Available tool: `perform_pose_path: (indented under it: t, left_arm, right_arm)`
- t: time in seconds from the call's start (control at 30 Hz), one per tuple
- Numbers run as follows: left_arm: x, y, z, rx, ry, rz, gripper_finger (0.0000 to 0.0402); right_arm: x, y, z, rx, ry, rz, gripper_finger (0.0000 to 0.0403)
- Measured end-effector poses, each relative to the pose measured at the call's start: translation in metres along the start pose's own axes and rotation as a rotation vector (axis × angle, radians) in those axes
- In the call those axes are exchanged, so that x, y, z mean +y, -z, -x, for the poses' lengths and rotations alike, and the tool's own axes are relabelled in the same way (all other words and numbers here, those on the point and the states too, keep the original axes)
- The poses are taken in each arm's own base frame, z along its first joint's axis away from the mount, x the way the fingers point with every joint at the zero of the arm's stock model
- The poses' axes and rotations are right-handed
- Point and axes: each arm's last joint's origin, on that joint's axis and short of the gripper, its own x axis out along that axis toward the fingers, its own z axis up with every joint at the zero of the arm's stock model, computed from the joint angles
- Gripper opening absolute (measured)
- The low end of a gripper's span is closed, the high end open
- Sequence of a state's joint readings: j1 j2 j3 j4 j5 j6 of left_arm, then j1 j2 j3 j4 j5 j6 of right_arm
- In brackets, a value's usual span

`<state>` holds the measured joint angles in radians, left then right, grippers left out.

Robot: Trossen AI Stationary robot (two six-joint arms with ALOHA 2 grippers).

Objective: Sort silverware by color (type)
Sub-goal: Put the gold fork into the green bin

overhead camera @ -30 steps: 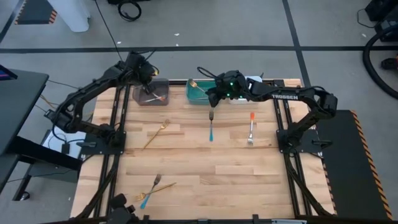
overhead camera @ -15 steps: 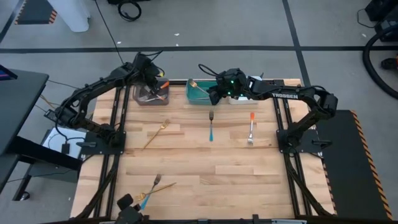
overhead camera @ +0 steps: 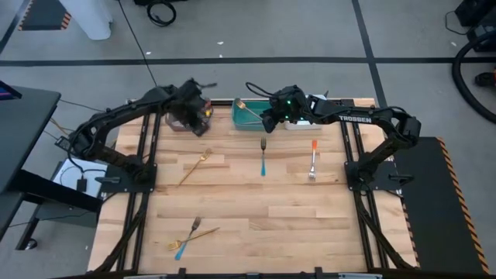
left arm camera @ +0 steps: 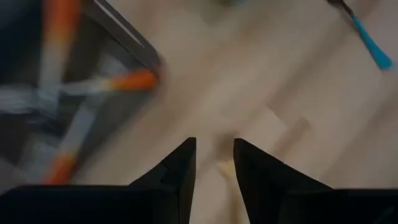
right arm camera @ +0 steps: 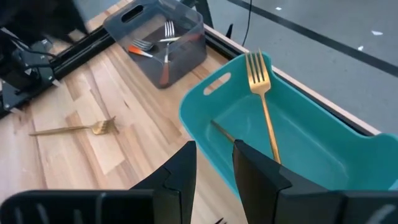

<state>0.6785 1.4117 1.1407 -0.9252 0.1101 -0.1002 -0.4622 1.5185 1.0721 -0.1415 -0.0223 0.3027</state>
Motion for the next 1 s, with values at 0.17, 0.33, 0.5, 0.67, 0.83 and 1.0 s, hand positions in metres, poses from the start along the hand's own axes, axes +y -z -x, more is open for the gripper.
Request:
perform_pose_path:
  t: [0.17, 0.33, 0.5, 0.67, 0.83, 1.0]
  left_arm:
    - [-0.034, 0.029, -0.028, 0.123, 0.036, 0.065, 0.0117]
    - [-0.056, 0.055, -0.050, 0.179, 0.040, 0.106, 0.0117]
    - [-0.063, 0.078, -0.068, 0.200, -0.024, 0.151, 0.0117]
    - [-0.060, 0.092, -0.080, 0.201, -0.058, 0.186, 0.0117]
    - [-0.056, 0.101, -0.093, 0.168, -0.057, 0.188, 0.0117]
    - [-0.049, 0.111, -0.102, 0.142, -0.095, 0.216, 0.0117]
  right_arm:
    - [0.000, 0.000, 0.000, 0.000, 0.000, 0.019, 0.0112]
    - [0.000, 0.000, 0.000, 0.003, 0.001, 0.026, 0.0112]
    - [0.000, 0.001, 0.000, 0.006, 0.002, 0.053, 0.0112]
    - [0.000, 0.001, 0.000, 0.014, 0.003, 0.053, 0.0112]
    - [0.000, 0.001, 0.000, 0.015, 0.002, 0.052, 0.0112]
    - [0.000, 0.002, 0.000, 0.024, 0.001, 0.052, 0.0112]
